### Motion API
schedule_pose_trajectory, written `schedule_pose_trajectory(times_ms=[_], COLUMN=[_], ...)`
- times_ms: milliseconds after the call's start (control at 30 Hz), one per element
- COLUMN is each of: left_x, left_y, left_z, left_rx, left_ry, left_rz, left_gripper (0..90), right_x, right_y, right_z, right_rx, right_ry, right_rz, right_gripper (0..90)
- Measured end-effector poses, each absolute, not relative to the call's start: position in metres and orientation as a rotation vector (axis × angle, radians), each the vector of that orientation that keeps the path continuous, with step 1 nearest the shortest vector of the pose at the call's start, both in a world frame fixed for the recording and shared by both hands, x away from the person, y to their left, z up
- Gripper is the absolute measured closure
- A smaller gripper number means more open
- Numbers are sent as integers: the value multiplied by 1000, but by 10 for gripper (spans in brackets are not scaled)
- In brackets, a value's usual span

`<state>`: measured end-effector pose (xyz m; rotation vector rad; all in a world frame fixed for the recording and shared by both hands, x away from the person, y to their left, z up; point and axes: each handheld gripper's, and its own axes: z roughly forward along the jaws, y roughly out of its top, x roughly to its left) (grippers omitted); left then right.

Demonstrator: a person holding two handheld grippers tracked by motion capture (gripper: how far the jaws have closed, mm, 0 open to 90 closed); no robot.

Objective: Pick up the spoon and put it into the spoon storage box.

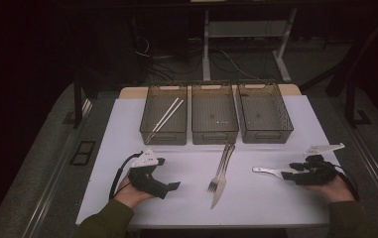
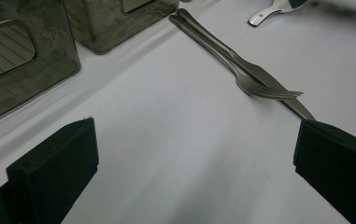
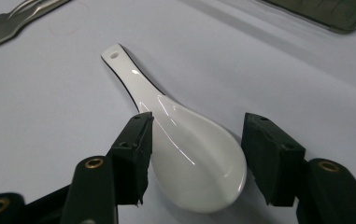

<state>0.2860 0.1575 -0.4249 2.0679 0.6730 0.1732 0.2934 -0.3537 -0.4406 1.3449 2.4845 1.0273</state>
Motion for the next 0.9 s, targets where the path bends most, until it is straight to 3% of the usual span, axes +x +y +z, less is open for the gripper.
schedule_pose_trajectory(times_ms=[433,600,900], left_x=[286,286,286], left_y=[157,157,157], left_z=[-425,-425,-425], left_rx=[2070,2071,2073], left_ry=[672,672,666], left_rz=[175,176,173], left_gripper=[0,0,0], right_x=[291,288,284], right_y=[-350,-347,-350], right_z=[-442,-441,-440], right_rx=[1287,1227,1188], right_ry=[2534,2573,2601], right_rz=[975,954,951], right_gripper=[528,632,735])
